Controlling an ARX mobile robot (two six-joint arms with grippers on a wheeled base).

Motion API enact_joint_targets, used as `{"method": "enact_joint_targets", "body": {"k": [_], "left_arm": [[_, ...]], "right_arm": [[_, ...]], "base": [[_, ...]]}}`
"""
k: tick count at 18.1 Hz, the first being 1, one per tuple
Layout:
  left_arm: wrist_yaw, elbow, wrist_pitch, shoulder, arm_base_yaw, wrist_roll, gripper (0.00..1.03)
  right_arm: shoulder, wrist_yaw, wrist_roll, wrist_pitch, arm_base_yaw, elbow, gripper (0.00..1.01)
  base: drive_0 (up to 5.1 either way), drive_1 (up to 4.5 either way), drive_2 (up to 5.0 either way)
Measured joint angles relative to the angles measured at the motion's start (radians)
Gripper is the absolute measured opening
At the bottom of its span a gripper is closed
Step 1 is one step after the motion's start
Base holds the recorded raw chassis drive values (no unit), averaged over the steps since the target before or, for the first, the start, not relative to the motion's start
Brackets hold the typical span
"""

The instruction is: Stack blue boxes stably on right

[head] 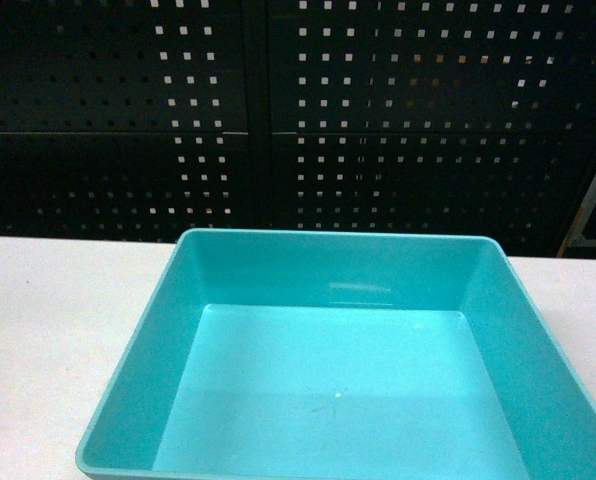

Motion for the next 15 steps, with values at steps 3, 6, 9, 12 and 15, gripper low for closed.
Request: {"method": "enact_joint_targets", "body": {"k": [3, 6, 9, 12, 15], "left_arm": [[0.000, 0.000, 0.000, 0.000, 0.000, 0.000, 0.98], [0.000, 0.000, 0.000, 0.000, 0.000, 0.000, 0.98], [0.000, 0.000, 0.000, 0.000, 0.000, 0.000, 0.98], [0.000, 0.000, 0.000, 0.000, 0.000, 0.000, 0.98], [0.000, 0.000, 0.000, 0.000, 0.000, 0.000, 0.98]], "right_arm": [[0.000, 0.000, 0.000, 0.000, 0.000, 0.000, 0.98], [0.000, 0.000, 0.000, 0.000, 0.000, 0.000, 0.98], [0.000, 0.000, 0.000, 0.000, 0.000, 0.000, 0.98], [0.000, 0.000, 0.000, 0.000, 0.000, 0.000, 0.98], [0.000, 0.000, 0.000, 0.000, 0.000, 0.000, 0.98]], "base": [[0.0, 0.00, 0.0], [0.0, 0.00, 0.0], [0.0, 0.00, 0.0], [0.0, 0.00, 0.0], [0.0, 0.00, 0.0]]}}
